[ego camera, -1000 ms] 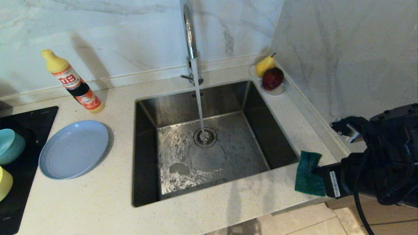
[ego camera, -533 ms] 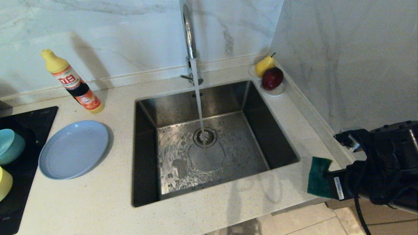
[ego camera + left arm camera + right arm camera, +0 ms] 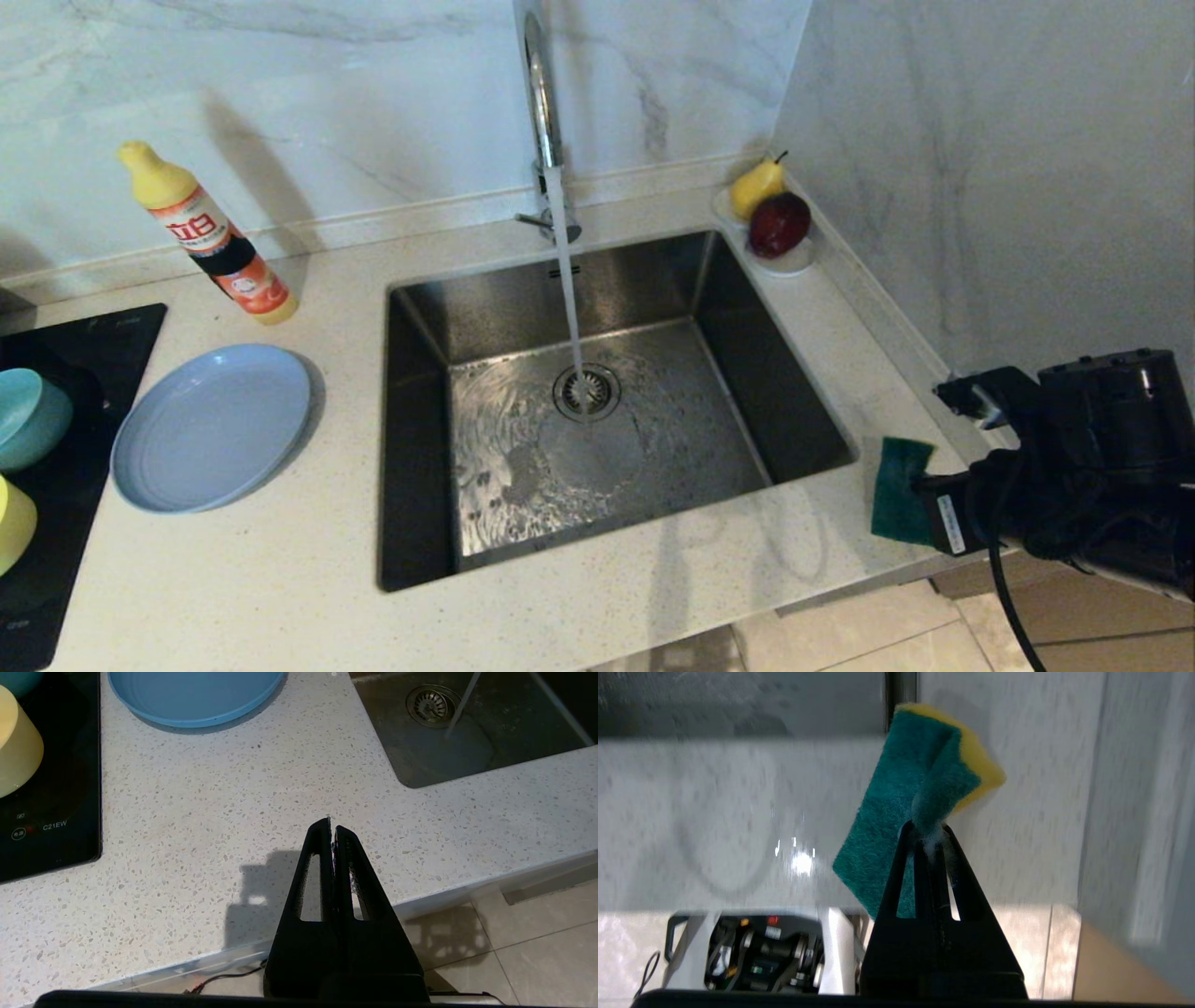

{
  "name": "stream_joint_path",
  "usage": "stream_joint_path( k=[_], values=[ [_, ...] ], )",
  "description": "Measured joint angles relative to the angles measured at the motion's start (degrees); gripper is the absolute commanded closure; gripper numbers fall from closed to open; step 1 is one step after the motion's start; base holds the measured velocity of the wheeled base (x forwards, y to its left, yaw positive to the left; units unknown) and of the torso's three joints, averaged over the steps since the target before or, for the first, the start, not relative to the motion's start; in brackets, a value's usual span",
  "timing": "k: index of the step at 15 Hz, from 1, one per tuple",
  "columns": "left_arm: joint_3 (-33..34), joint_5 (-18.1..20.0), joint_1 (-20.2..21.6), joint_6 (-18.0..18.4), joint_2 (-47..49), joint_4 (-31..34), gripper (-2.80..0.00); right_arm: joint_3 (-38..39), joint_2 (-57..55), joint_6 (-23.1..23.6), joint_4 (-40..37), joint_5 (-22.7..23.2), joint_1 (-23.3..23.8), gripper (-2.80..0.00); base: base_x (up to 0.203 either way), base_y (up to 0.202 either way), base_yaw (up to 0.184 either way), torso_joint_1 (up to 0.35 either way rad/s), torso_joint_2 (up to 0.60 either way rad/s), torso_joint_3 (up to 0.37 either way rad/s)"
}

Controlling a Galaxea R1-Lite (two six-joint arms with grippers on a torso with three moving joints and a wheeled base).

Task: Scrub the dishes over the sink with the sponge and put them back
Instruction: Put down the sponge

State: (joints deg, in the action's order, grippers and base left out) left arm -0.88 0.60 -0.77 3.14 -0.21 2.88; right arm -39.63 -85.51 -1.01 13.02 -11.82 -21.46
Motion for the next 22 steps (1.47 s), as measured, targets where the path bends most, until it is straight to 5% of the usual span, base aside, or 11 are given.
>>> stream_joint_path(
  k=[9, 22],
  values=[
    [0.00, 0.02, 0.00, 0.00, 0.02, -0.02, 0.00, -0.24, -3.59, 8.26, 10.13, 2.28, 4.72, 0.00, 0.000, 0.000, 0.000, 0.000, 0.00, 0.000],
    [-0.02, 0.04, 0.00, 0.02, 0.07, -0.02, 0.00, -2.51, -7.60, 22.48, 10.89, 2.71, 5.57, 0.00, 0.000, 0.000, 0.000, 0.000, 0.00, 0.000]
  ],
)
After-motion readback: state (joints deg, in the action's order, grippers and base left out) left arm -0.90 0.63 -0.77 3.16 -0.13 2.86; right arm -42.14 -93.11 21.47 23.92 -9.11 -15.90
